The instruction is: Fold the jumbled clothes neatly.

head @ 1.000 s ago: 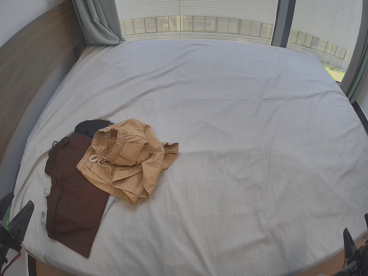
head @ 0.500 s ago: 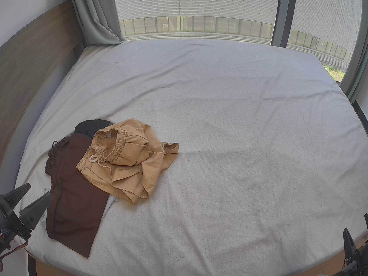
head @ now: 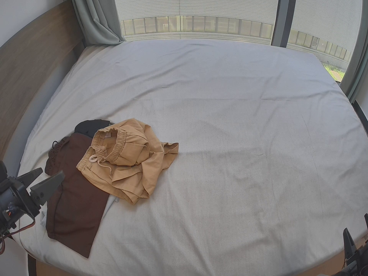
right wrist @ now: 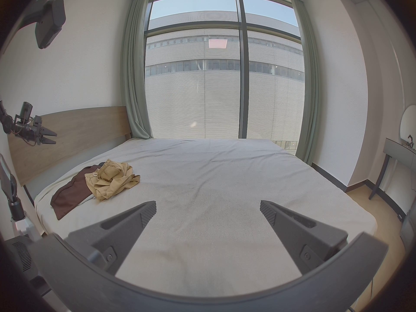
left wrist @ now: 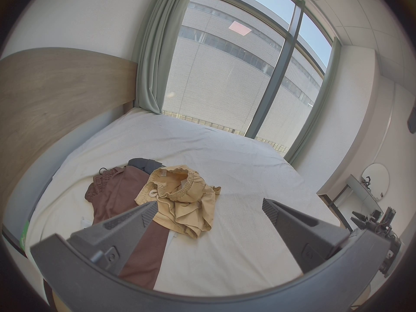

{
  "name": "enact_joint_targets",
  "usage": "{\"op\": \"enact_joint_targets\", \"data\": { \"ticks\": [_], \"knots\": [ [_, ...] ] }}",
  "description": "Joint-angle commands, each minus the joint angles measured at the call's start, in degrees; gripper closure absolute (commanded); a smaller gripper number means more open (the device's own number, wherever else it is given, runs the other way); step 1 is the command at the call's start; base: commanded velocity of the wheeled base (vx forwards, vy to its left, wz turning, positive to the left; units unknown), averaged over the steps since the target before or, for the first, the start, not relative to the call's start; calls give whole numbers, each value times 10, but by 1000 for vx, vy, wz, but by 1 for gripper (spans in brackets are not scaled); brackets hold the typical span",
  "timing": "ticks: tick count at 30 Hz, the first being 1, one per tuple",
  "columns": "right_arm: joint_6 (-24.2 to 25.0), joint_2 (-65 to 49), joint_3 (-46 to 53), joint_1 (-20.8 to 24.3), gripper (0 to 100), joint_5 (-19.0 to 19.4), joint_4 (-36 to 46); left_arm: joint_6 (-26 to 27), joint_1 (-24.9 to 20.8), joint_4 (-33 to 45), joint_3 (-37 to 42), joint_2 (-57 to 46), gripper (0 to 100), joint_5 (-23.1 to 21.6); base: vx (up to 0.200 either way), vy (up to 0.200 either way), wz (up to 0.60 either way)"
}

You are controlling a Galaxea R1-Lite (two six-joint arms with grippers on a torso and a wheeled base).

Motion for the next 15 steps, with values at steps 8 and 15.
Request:
{"op": "enact_joint_targets", "data": {
  "ticks": [8,15],
  "knots": [
    [0,-3,9,0,0,0,0,-3,53,-37,-13,101,0,-95,0,0,0],
    [0,-3,9,0,0,0,0,-1,66,-66,-32,144,0,-127,0,0,0]
  ]
}}
